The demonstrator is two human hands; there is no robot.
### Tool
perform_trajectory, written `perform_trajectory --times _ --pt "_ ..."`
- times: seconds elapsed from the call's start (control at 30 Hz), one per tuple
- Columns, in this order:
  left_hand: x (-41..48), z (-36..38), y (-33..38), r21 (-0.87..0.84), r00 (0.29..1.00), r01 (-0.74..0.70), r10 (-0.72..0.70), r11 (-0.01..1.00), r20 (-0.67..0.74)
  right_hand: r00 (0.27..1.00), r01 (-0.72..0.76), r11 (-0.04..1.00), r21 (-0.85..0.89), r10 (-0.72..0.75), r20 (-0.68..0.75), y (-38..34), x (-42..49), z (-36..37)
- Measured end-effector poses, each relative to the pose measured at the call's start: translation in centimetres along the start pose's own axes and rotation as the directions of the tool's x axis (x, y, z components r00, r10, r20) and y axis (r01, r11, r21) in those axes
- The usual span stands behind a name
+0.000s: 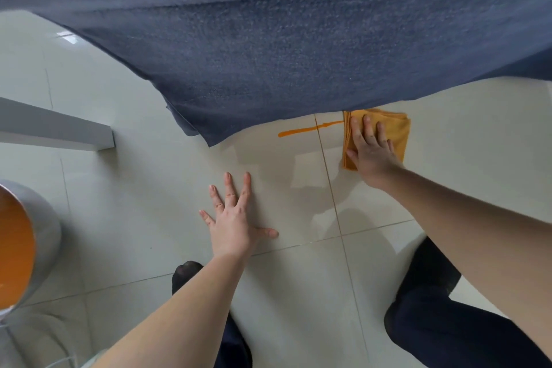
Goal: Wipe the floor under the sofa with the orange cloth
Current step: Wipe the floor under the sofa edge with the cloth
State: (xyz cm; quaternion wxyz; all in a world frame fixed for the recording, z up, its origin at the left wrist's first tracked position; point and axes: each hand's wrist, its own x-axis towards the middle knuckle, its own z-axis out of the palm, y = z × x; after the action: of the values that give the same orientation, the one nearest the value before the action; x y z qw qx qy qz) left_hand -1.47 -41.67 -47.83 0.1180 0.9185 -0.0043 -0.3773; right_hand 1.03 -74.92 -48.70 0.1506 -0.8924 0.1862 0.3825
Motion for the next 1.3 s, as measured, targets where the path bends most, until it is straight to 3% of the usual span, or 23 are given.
perform_trajectory --times 0.23,0.5,0.73,0.97,1.3 --pt "-0.5 -0.4 0.3 0.090 1.000 -0.011 0.011 0.996 -0.003 0.994 -0.099 0.991 0.094 0.103 -0.040 -2.0 2.9 -2.5" --pt "-0.1 -0.7 0.4 0.101 0.994 0.071 -0.079 0.992 0.073 1.000 0.012 0.999 -0.032 -0.012 -0.004 -0.4 0.0 0.7" --pt "-0.2 -0.8 0.4 0.080 0.993 0.079 -0.085 0.994 0.083 0.998 -0.005 0.999 0.054 0.008 -0.067 -2.2 2.6 -1.6" --pt "-0.3 -0.7 0.4 0.065 0.994 0.074 -0.079 0.995 0.072 0.999 0.040 0.999 -0.033 -0.041 -0.019 -1.7 -0.4 1.3" --pt "-0.3 -0.7 0.4 0.061 0.994 0.078 -0.082 0.995 0.070 0.997 0.049 0.998 0.026 -0.048 -0.059 -2.8 0.4 0.1"
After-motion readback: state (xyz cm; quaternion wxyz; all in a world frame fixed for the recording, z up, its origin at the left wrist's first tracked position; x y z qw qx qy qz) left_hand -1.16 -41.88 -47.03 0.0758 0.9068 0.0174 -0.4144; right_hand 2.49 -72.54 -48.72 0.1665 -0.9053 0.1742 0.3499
